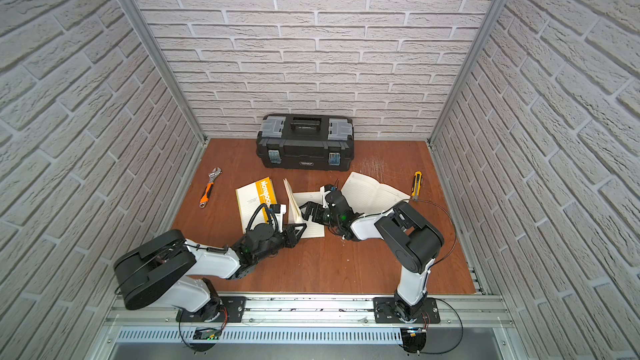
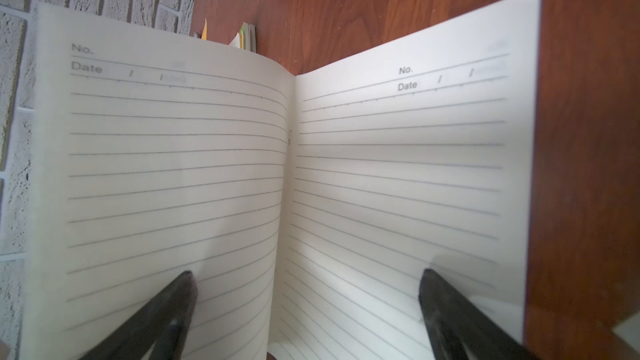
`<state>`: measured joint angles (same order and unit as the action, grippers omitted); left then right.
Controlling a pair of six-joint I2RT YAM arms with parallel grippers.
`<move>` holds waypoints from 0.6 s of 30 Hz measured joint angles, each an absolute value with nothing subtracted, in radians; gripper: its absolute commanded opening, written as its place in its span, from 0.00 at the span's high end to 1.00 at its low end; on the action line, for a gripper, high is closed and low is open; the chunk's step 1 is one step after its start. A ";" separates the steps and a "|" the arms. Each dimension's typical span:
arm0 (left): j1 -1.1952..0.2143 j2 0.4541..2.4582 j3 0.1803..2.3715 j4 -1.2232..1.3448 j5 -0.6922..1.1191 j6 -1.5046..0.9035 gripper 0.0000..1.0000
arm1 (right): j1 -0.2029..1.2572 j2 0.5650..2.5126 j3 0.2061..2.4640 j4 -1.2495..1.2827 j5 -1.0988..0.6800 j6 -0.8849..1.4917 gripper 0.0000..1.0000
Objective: Close the notebook
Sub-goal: Close the notebook at the center of the board.
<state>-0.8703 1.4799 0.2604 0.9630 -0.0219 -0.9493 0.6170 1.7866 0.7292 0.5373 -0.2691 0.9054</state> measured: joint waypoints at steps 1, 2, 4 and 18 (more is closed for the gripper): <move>-0.869 1.484 0.260 0.967 -0.018 -0.945 0.72 | 0.617 1.778 0.729 0.525 -0.266 0.905 0.00; -0.869 1.487 0.260 0.972 -0.015 -0.942 0.72 | 0.617 1.771 0.729 0.516 -0.265 0.905 0.00; -0.867 1.488 0.260 0.973 -0.008 -0.937 0.73 | 0.617 1.746 0.729 0.492 -0.261 0.902 0.00; -0.863 1.488 0.253 0.973 0.010 -0.911 0.76 | 0.617 1.612 0.802 0.384 -0.216 0.852 0.00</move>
